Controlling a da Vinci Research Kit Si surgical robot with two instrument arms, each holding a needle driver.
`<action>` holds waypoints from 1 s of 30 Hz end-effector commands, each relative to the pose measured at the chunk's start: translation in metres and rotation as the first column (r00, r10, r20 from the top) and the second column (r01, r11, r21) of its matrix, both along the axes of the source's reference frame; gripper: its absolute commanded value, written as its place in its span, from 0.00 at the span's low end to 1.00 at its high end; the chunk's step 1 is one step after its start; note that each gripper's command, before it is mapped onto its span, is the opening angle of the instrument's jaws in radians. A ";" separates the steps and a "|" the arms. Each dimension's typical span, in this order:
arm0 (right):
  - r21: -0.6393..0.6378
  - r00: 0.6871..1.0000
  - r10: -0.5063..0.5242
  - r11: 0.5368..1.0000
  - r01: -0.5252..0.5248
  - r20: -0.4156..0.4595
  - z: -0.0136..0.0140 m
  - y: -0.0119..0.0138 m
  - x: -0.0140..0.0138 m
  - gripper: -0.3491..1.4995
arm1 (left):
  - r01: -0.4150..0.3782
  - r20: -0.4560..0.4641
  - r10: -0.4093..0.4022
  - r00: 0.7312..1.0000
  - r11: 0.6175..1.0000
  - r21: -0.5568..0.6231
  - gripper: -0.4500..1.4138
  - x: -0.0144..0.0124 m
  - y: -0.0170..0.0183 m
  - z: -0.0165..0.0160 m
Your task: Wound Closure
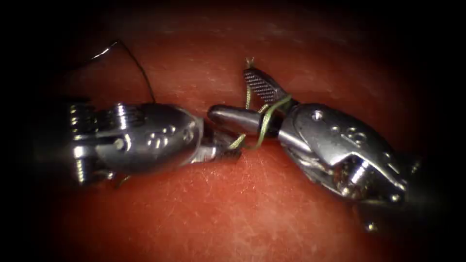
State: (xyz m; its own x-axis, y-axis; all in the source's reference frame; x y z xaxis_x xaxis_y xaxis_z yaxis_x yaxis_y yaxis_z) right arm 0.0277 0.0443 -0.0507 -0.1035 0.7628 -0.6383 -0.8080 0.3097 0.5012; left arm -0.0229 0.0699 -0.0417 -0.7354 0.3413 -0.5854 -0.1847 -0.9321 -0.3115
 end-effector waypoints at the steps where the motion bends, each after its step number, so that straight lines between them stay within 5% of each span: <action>1: 0.005 1.000 0.007 1.000 -0.007 0.000 0.0012 -0.0003 0.0007 0.73 | -0.001 0.000 0.001 1.000 1.000 0.000 0.05 -0.0005 0.0000 0.0007; 16: 0.077 0.985 0.173 0.982 -0.172 -0.011 0.0046 0.0007 -0.0024 0.77 | -0.003 0.003 0.003 1.000 1.000 0.002 0.05 -0.0007 0.0003 0.0009; 28: 0.139 0.991 0.104 0.986 -0.093 -0.078 0.0074 0.0009 0.0009 0.77 | -0.005 0.003 0.005 1.000 1.000 0.000 0.05 -0.0005 0.0005 0.0010; 29: 0.153 0.993 0.091 0.985 -0.078 -0.082 0.0075 0.0008 0.0012 0.53 | -0.004 0.001 0.004 1.000 1.000 -0.004 0.05 -0.0003 0.0005 0.0010; 30: 0.153 0.993 0.091 0.985 -0.078 -0.082 0.0075 0.0008 0.0012 0.53 | -0.004 0.001 0.004 1.000 1.000 -0.004 0.05 -0.0003 0.0005 0.0010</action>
State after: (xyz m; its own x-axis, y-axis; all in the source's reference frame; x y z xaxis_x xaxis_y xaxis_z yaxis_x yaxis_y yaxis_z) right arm 0.0282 0.0450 -0.0436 -0.2149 0.8443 -0.4908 -0.7607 0.1705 0.6263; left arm -0.0225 0.0705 -0.0411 -0.7384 0.3356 -0.5848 -0.1811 -0.9342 -0.3075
